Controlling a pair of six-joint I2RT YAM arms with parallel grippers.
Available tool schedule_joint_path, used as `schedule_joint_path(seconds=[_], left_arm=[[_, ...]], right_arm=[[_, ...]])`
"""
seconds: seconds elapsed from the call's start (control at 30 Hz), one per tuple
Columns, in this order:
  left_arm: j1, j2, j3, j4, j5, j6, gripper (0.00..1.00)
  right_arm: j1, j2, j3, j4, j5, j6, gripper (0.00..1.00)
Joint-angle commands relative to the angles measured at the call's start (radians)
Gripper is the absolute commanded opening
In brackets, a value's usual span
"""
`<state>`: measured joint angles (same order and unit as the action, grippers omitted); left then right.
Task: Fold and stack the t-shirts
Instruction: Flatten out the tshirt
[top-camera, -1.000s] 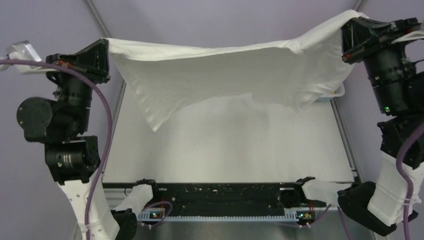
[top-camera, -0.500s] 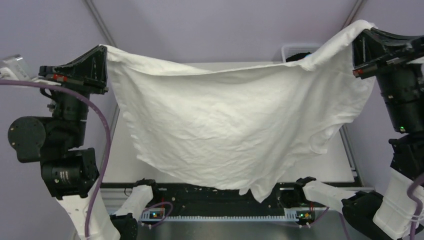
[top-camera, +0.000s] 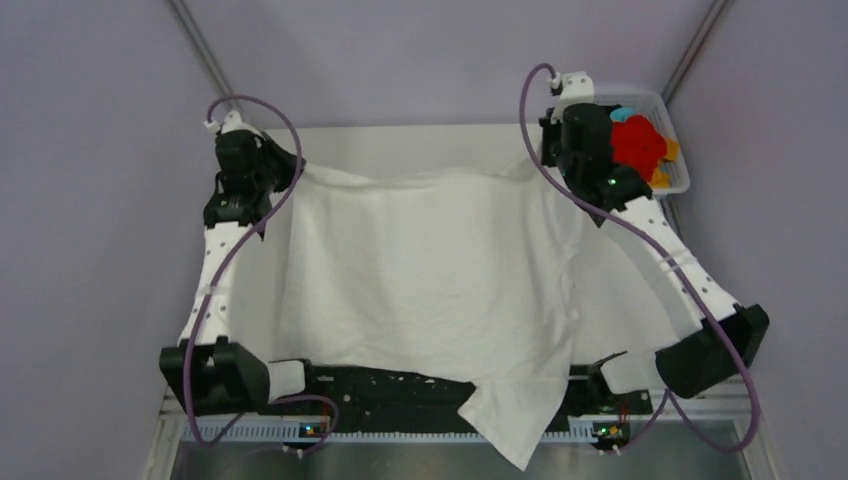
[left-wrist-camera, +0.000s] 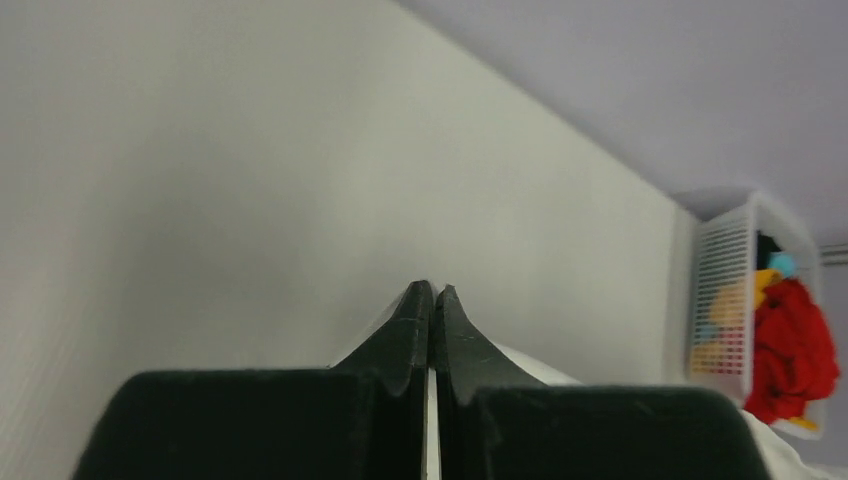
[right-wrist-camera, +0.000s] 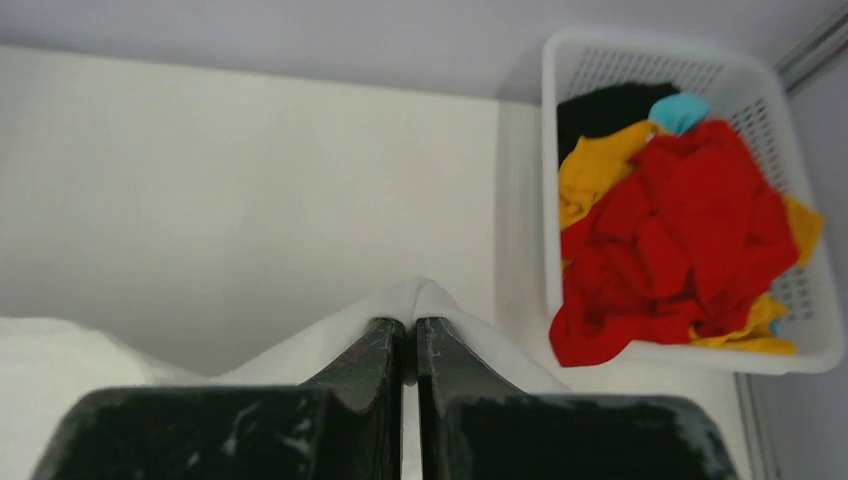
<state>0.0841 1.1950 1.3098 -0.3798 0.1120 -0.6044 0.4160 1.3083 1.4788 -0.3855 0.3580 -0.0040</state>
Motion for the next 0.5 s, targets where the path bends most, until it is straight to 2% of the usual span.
schedule_joint_path(seconds=[0.0,0.17,0.47], left_arm=[[0.000,0.185,-0.097,0.119,-0.070,-0.021,0.00],[0.000,0.444,-0.027,0.156,-0.016,-0.015,0.00],[-0.001,0.759,0.182,0.140,0.024,-0.042,0.00]], right_arm=[[-0.047,0.122,-0.077,0.121,-0.050,0.130,0.00],[-0.081,0.300,-0.144,0.231,-0.182,0.227,0.00],[-0.133,0.567,0.034,0.228,-0.281,0.257,0.00]])
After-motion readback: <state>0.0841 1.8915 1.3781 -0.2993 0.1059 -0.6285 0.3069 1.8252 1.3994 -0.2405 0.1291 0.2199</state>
